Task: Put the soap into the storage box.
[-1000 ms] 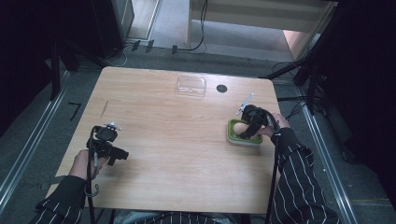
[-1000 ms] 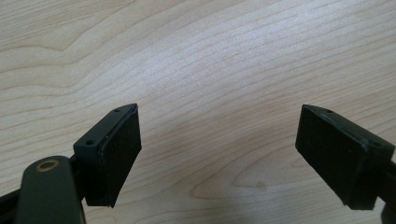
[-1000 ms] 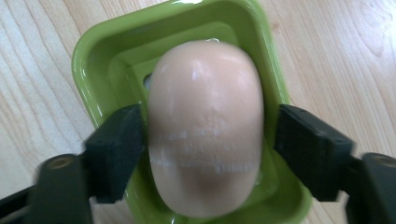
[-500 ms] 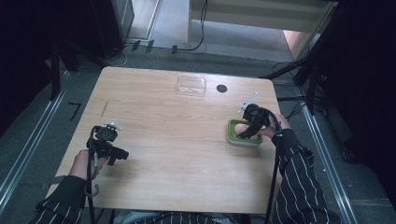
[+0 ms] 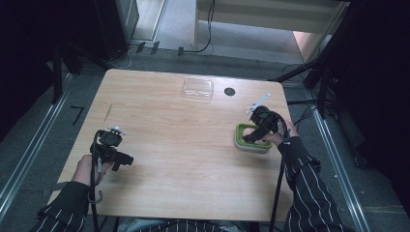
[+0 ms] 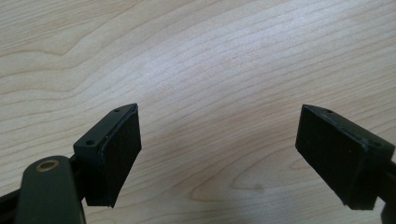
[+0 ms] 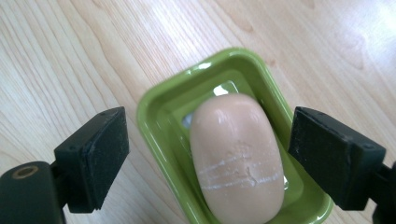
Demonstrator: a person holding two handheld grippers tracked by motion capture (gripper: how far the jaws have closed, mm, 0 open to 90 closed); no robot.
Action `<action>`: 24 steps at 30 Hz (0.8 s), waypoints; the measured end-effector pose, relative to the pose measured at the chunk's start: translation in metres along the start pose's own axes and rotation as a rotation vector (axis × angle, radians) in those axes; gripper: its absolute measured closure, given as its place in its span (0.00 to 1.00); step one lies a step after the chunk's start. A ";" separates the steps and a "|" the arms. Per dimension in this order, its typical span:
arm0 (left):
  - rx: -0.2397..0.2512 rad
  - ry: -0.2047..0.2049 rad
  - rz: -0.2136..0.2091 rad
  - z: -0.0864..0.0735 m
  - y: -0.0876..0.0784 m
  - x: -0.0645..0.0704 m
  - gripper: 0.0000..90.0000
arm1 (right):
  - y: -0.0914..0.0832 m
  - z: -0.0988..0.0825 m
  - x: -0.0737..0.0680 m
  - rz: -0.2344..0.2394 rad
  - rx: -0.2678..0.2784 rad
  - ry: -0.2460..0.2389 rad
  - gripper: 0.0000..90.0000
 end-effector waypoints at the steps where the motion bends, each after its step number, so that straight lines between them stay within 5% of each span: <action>1: 0.002 0.000 0.000 0.000 0.000 0.000 0.16 | -0.001 0.001 -0.002 -0.006 0.007 0.013 0.14; 12: 0.002 -0.003 -0.006 0.000 0.001 0.002 0.16 | -0.009 0.007 -0.018 -0.031 0.080 0.069 0.07; 24: 0.004 -0.002 -0.004 0.000 0.000 0.001 0.16 | -0.010 0.001 -0.038 -0.034 0.090 0.080 0.07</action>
Point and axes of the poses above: each handheld gripper's, and its own axes: y roughly forward along the jaws, z roughly out of its top, x roughly to its right, the point moved 8 cm from there along y, roughly forward along the jaws, and after that the axes turned 9 degrees about -x, right-handed, at the moved point
